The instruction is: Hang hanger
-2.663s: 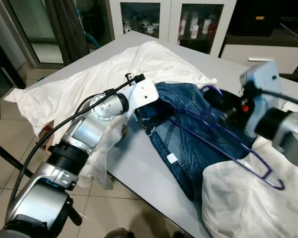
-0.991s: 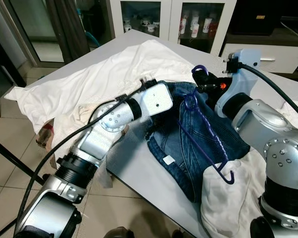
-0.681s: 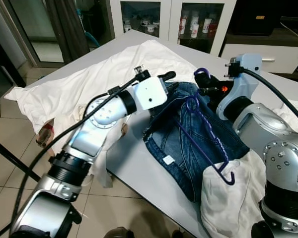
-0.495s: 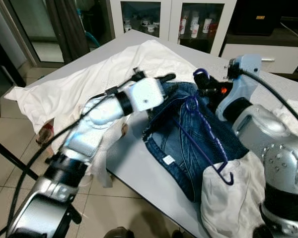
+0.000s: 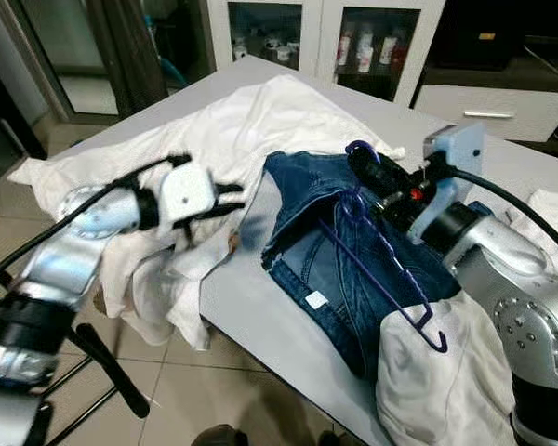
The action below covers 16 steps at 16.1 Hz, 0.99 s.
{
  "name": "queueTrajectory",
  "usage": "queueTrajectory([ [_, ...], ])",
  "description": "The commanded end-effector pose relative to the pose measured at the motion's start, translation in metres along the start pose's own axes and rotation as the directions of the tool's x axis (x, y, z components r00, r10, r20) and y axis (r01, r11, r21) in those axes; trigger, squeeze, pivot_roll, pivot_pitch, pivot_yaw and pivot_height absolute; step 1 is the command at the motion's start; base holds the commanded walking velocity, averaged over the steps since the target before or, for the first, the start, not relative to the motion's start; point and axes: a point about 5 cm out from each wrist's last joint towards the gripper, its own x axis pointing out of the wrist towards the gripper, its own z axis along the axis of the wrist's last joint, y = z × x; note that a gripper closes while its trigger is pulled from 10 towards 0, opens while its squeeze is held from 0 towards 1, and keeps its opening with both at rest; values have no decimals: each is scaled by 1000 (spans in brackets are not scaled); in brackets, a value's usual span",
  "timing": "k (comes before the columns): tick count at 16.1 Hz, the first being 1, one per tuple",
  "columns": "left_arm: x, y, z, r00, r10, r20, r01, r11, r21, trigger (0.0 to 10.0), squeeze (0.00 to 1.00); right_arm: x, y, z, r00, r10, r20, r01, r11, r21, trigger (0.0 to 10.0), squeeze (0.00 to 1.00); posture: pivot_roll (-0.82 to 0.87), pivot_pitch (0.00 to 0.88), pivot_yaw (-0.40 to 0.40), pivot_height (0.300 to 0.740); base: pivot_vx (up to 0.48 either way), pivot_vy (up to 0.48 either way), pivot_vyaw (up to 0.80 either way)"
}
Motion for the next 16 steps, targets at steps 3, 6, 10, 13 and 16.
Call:
queueTrajectory([
  [3, 1, -3, 0, 1000, -12, -20, 13, 997, 74, 10000, 0, -12, 11, 21, 981, 167, 101, -158, 983, -96, 10000, 0, -18, 31, -4, 740, 0, 0, 0],
  [6, 9, -5, 9, 1000, -9, 30, 5, 995, 100, 10000, 0, -17, 16, 22, 962, 258, 85, -245, 960, -136, 10000, 0, -12, 25, -8, 740, 0, 0, 0],
  [10, 23, -13, 19, 992, -22, 123, 8, 993, 120, 10000, 0, -19, 28, 23, 927, 367, 78, -351, 921, -167, 10000, 0, -11, 22, -10, 740, 0, 0, 0],
  [13, 29, -24, 14, 990, -102, 92, 89, 986, 142, 10000, 0, -20, 35, 27, 905, 419, 77, -401, 898, -180, 10000, 0, -13, 20, -9, 740, 0, 0, 0],
  [16, 30, -28, 13, 985, -148, 92, 133, 979, 152, 10000, 0, -25, 40, 24, 881, 470, 49, -454, 872, -184, 10000, 0, -13, 20, -9, 740, 0, 0, 0],
])
